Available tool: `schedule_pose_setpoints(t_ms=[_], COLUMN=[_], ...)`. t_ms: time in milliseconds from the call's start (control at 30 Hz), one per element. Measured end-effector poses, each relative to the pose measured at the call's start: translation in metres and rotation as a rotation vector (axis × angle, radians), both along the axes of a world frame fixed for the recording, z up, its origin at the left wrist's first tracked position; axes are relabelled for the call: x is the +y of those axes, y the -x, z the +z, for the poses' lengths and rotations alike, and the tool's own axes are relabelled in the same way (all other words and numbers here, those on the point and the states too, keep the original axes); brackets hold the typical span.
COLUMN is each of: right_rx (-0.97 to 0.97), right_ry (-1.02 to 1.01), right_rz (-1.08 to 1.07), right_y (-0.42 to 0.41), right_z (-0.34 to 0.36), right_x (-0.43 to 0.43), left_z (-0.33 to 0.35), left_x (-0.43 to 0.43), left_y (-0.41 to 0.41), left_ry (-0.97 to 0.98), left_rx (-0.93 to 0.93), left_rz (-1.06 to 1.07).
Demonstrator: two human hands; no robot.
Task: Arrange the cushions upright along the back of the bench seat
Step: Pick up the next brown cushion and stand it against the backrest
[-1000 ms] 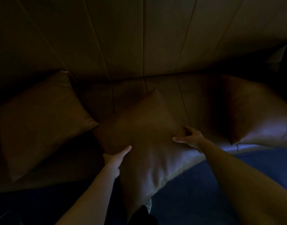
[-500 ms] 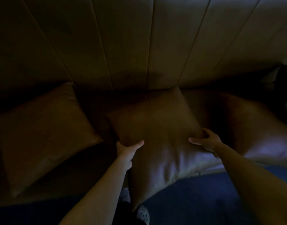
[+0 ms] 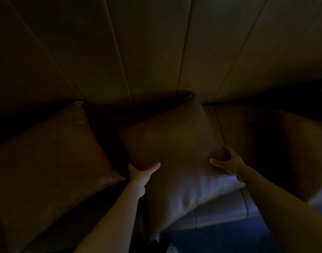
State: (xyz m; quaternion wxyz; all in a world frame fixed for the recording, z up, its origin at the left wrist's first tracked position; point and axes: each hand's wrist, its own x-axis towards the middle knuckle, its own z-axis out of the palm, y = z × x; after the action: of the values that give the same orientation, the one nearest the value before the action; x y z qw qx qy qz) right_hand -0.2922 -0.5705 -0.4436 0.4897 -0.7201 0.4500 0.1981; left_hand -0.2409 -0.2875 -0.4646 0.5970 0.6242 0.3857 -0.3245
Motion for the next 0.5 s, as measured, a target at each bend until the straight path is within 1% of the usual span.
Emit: schedule_pose_setpoints(t_ms=[167, 267, 367, 500], right_rx=[0.016, 0.01, -0.021, -0.071], right_ry=[0.012, 0.034, 0.02, 0.02], right_rz=[0.016, -0.001, 0.015, 0.045], right_y=[-0.007, -0.008, -0.004, 0.0], right_z=[0.008, 0.015, 0.027, 0.051], right_x=[0.005, 0.013, 0.019, 0.024], left_z=[0.013, 0.027, 0.048, 0.076], left_x=[-0.005, -0.012, -0.025, -0.045], left_y=[-0.005, -0.007, -0.011, -0.012], left_ry=[-0.041, -0.145, -0.237, -0.238], left_rx=[0.07, 0.093, 0.073, -0.007], left_rz=[-0.02, -0.057, -0.161, -0.254])
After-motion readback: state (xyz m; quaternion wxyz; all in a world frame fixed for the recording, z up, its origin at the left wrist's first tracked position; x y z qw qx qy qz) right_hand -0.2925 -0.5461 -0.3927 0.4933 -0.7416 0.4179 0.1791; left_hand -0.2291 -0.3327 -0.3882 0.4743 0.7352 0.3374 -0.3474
